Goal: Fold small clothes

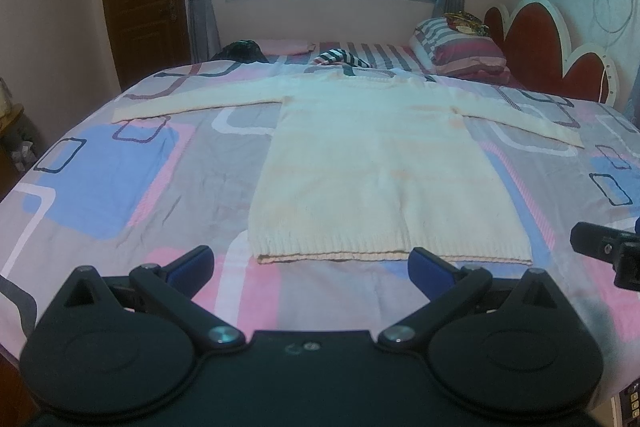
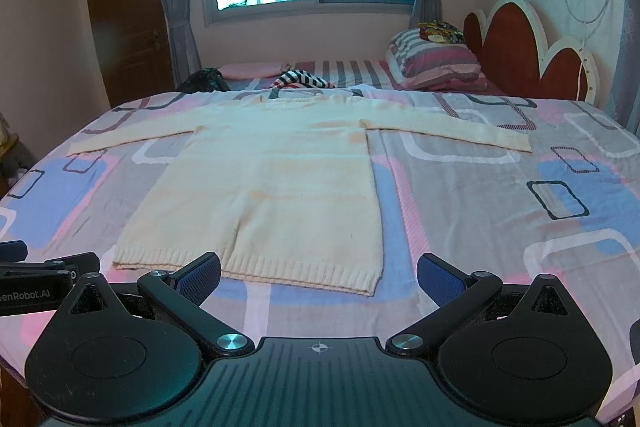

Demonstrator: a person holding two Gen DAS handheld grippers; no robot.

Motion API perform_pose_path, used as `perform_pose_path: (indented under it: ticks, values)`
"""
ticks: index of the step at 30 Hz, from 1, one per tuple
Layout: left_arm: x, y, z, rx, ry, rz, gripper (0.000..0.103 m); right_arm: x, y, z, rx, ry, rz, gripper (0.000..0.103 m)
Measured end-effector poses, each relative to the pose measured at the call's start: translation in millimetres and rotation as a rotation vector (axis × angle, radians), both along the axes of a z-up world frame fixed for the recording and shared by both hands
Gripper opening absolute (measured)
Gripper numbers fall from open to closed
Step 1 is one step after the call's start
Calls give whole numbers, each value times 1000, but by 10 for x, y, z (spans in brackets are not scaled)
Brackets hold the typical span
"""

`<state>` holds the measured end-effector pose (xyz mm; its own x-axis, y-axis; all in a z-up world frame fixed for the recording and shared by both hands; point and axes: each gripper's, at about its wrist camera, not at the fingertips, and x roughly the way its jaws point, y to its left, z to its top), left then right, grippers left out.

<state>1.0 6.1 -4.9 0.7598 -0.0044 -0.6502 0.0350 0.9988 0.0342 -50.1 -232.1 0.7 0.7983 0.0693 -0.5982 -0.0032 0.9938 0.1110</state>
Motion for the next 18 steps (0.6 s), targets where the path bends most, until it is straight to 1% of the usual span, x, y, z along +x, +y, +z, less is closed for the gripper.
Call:
perform_pose_path:
  ticks: [18]
  values:
    - [0,-7,-16,2,5,3,103,10,-9,-16,3,7,1,103]
